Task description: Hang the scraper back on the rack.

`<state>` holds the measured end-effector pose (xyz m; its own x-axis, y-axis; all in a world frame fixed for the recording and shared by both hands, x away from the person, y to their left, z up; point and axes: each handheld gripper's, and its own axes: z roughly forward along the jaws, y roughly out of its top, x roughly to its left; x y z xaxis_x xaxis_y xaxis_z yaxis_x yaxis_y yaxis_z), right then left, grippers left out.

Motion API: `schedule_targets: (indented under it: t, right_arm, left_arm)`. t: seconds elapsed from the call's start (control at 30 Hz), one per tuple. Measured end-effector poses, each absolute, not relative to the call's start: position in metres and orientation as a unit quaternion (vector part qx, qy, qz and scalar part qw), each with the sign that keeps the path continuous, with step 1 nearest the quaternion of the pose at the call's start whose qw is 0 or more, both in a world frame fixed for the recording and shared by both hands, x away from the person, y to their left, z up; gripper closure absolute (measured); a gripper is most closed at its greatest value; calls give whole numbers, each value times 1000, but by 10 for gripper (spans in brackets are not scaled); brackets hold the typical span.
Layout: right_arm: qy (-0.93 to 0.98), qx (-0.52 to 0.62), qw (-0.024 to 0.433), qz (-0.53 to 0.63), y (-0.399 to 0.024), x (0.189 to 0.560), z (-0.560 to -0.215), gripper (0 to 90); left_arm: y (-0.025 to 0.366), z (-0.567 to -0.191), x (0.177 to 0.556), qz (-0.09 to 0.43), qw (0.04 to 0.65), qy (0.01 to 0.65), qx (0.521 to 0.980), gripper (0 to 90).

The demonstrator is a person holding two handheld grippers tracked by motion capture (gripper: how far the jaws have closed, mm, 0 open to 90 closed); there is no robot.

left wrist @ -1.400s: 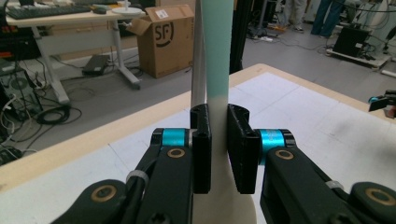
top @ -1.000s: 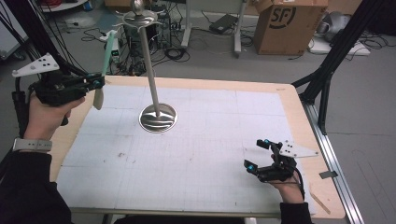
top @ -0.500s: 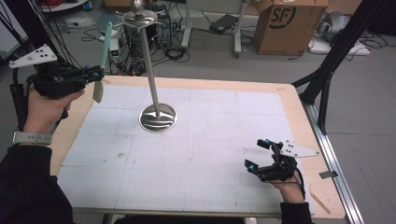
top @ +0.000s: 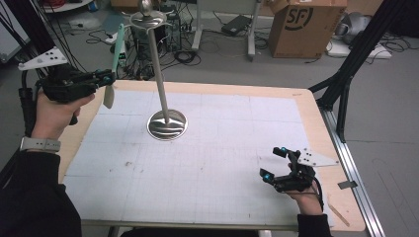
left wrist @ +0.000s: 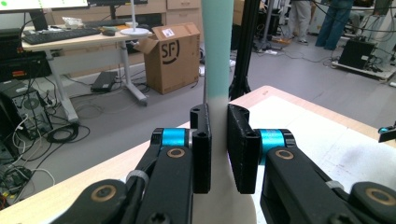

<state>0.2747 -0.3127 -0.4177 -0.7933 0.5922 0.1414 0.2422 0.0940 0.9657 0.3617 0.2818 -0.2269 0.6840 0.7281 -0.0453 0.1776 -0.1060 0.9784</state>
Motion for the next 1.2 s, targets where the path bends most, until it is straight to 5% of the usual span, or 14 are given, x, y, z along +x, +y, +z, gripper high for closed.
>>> schedule_targets:
  t: [1.2]
  right_arm:
    - [714,286,146,622,-317,273,-415,15]
  left_arm:
    - [250,-247,390,235,597,339,688,792]
